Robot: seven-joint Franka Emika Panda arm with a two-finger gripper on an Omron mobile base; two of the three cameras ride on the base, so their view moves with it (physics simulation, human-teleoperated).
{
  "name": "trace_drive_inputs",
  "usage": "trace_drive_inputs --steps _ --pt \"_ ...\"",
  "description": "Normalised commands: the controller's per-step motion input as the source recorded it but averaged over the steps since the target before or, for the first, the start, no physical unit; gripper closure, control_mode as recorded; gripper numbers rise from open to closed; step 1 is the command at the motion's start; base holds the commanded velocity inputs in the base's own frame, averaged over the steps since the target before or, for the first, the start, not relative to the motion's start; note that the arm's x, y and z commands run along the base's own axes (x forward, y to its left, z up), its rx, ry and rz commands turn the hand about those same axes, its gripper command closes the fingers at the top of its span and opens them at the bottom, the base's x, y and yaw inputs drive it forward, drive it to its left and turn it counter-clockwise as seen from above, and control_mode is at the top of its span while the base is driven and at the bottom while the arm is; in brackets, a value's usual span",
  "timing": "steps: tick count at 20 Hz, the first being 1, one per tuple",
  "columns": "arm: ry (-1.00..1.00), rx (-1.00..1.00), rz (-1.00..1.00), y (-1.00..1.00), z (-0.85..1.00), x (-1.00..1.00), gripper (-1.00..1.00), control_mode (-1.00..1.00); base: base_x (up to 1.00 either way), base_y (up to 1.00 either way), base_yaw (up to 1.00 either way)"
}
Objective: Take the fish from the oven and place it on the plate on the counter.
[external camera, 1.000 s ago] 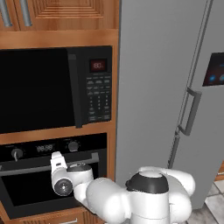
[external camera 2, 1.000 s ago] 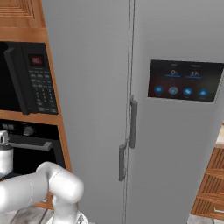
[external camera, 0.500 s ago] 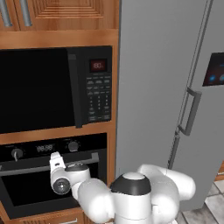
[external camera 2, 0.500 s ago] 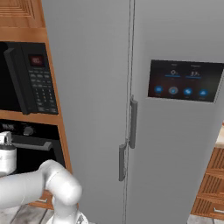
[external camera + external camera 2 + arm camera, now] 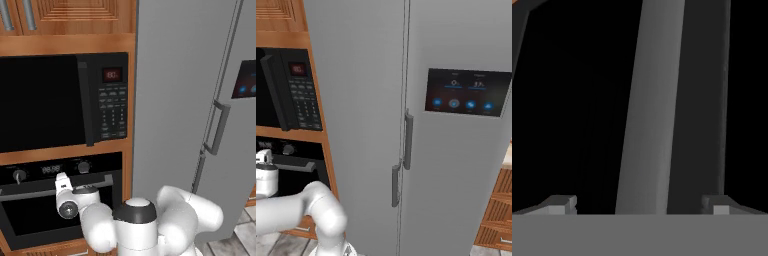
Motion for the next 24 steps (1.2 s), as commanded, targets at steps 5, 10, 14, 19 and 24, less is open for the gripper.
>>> trace_drive_inputs --steps 5,10,14,19,24 --pt "0.0 0.0 0.0 0.17 -0.25 0.09 -1.0 -1.0 0.0 0.0 0.0" --pt "0.0 0.0 0.0 0.15 -0.14 0.12 1.0 -1.0 0.0 0.0 0.0" --pt "0.0 0.0 0.0 0.1 -0.08 0.11 1.0 -1.0 0.0 0.0 0.0" --pt "0.05 0.0 0.0 0.01 -0.18 0.0 1.0 -1.0 0.0 0.0 0.0" --pt "0.04 0.0 0.0 0.0 -0.28 -0.36 1.0 -1.0 0.0 0.0 0.0"
